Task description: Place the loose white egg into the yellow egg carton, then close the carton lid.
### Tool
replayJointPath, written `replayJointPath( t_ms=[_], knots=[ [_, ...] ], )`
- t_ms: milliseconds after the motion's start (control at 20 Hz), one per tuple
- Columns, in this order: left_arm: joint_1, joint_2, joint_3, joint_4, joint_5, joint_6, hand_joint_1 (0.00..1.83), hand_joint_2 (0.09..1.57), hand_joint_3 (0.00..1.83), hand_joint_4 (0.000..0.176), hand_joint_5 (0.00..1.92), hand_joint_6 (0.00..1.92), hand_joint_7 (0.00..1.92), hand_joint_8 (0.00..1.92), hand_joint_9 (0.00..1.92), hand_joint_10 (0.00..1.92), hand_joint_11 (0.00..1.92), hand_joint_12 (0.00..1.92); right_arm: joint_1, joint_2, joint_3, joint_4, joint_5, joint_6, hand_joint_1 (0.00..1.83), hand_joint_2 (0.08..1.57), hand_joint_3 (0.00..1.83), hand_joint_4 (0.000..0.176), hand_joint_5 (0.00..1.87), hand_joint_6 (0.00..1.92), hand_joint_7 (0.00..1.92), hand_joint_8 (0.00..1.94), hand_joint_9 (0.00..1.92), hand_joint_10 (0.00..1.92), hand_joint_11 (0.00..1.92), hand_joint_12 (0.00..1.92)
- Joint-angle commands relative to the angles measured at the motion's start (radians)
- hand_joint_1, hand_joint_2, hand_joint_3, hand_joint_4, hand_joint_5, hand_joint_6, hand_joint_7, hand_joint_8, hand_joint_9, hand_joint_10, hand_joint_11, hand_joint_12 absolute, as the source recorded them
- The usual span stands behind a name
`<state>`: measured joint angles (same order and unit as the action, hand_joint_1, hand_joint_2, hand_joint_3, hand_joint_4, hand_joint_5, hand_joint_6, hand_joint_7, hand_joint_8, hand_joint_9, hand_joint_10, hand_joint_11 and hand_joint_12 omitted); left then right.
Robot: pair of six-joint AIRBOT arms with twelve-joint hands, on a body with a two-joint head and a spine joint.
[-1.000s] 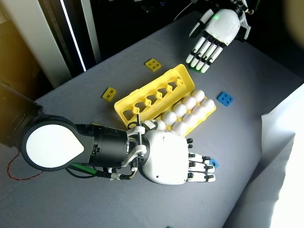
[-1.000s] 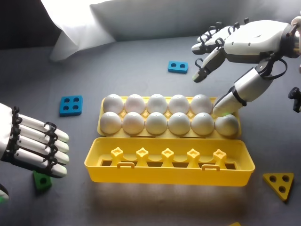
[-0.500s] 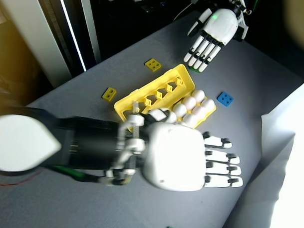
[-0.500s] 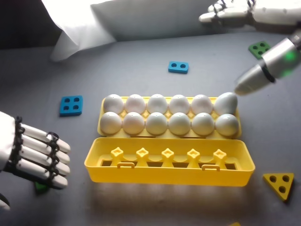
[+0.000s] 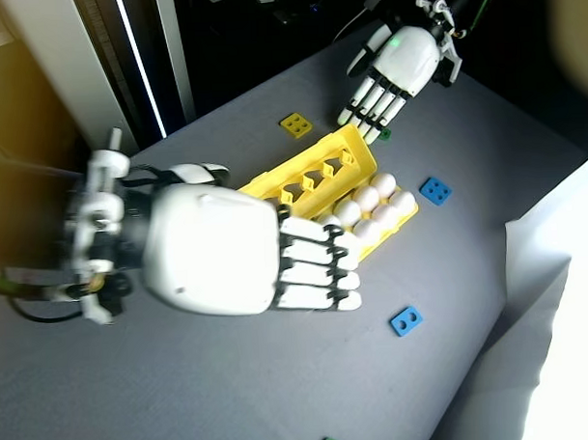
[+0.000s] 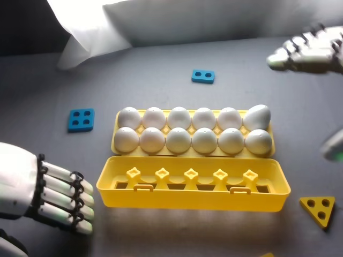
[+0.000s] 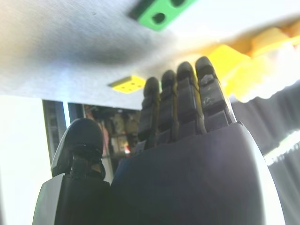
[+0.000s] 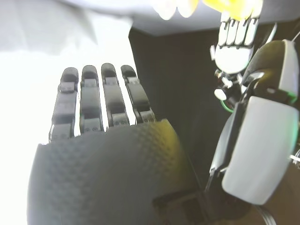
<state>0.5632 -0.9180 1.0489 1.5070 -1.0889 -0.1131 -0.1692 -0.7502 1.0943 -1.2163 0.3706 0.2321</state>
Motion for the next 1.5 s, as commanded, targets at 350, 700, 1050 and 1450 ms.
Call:
replayJointPath(
  t_ms=[350,700,1050,1450],
  knots=[
    [-0.009,-0.008,-0.025,-0.04,0.006,-0.004,0.0,1.44,0.0,0.0,0.09,0.01,0.07,0.01,0.06,0.02,0.03,0.01,0.022,0.128,-0.104,0.044,0.04,0.051,0.33,0.76,0.01,0.0,0.06,0.02,0.02,0.01,0.01,0.0,0.03,0.03],
    [-0.021,-0.012,-0.025,-0.041,0.022,-0.027,0.0,1.44,0.0,0.0,0.16,0.01,0.14,0.01,0.11,0.01,0.05,0.04,0.034,0.164,-0.136,0.044,0.044,0.042,0.39,0.75,0.0,0.0,0.02,0.01,0.0,0.0,0.0,0.0,0.0,0.0],
    [-0.033,-0.012,-0.041,-0.046,0.022,-0.054,0.0,1.44,0.0,0.0,0.16,0.0,0.14,0.0,0.13,0.0,0.07,0.07,0.028,0.183,-0.174,0.044,0.087,-0.014,0.43,0.77,0.01,0.0,0.04,0.01,0.01,0.0,0.0,0.0,0.02,0.01],
    [-0.036,-0.009,-0.078,-0.058,0.021,-0.074,0.0,1.44,0.0,0.0,0.14,0.0,0.13,0.0,0.11,0.01,0.04,0.07,0.029,0.182,-0.174,0.09,0.088,-0.014,0.44,0.78,0.01,0.0,0.04,0.0,0.01,0.0,0.0,0.0,0.0,0.0]
  ],
)
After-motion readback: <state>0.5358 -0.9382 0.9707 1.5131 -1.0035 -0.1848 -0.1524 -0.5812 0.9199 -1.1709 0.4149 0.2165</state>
